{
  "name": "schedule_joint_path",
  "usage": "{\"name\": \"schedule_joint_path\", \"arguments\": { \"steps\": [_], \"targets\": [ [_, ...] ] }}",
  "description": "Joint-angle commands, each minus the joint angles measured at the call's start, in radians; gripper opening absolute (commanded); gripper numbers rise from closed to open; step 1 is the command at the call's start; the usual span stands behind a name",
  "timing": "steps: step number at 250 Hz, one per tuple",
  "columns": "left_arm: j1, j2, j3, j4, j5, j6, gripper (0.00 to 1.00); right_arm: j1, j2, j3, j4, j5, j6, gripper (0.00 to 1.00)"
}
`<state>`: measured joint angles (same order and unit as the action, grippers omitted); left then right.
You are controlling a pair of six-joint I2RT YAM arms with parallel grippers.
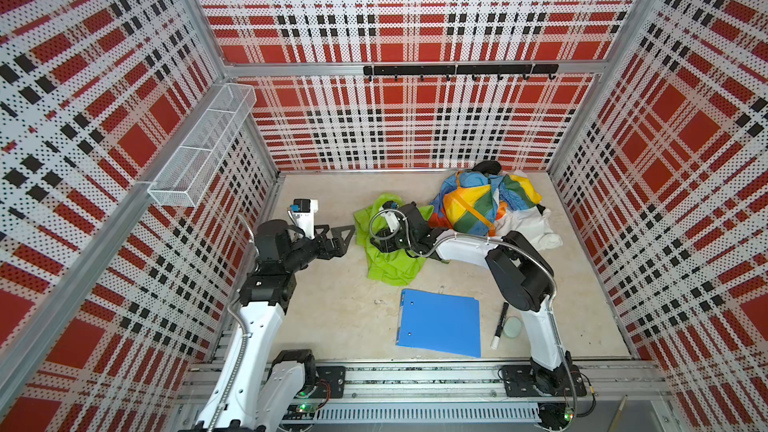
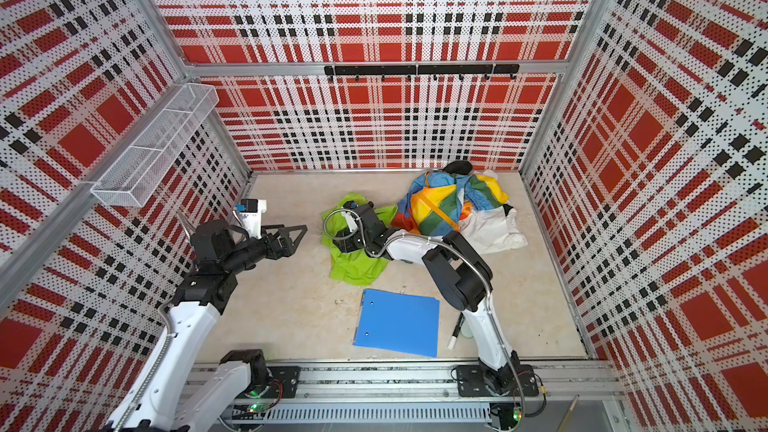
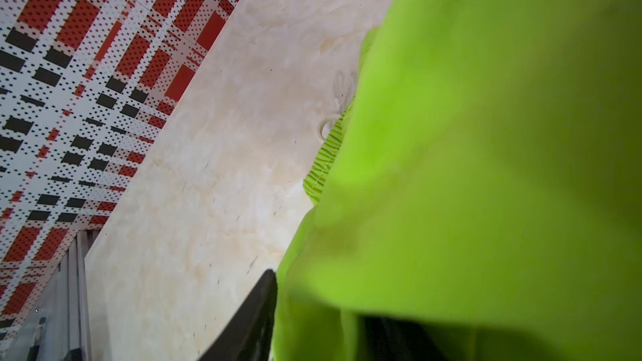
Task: Pick out a specific cloth from the pile
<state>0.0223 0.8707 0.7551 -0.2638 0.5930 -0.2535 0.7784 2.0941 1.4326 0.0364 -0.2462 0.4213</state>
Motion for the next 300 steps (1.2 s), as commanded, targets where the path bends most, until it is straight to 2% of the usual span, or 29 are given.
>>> {"name": "schedule_joint_path", "arguments": {
  "steps": [1, 46, 86, 98, 132, 190, 221, 280, 300],
  "targets": [
    [-0.009, -0.001, 0.01, 0.004, -0.006, 0.01, 0.99, -0.001, -0.105, -0.048, -0.021, 0.061, -0.05, 0.5],
    [-0.017, -0.004, 0.01, 0.003, -0.006, 0.013, 0.99, -0.011, -0.208, -0.106, -0.071, 0.142, -0.075, 0.57],
    [-0.022, -0.008, 0.011, 0.004, -0.002, 0.015, 0.99, -0.022, -0.272, -0.151, -0.087, 0.235, -0.092, 0.75],
    [-0.021, -0.008, 0.01, 0.003, 0.0, 0.016, 0.99, -0.023, -0.268, -0.145, -0.107, 0.259, -0.103, 0.84],
    [-0.022, -0.009, 0.012, 0.005, 0.005, 0.015, 0.99, -0.04, -0.226, -0.122, -0.116, 0.278, -0.122, 1.0],
    [-0.022, -0.015, 0.011, 0.004, 0.011, 0.011, 0.99, -0.05, -0.051, 0.029, -0.159, 0.264, -0.164, 1.0],
    [-0.019, -0.016, 0.012, 0.004, 0.007, 0.011, 0.99, -0.048, 0.037, 0.094, -0.149, 0.242, -0.14, 0.95],
    [-0.013, -0.015, 0.012, 0.004, 0.016, 0.008, 0.99, -0.032, 0.189, 0.254, -0.162, 0.246, -0.113, 0.7],
    [-0.013, -0.016, 0.01, 0.004, 0.016, 0.009, 0.99, -0.028, 0.245, 0.334, -0.186, 0.248, -0.107, 0.65]
  ]
}}
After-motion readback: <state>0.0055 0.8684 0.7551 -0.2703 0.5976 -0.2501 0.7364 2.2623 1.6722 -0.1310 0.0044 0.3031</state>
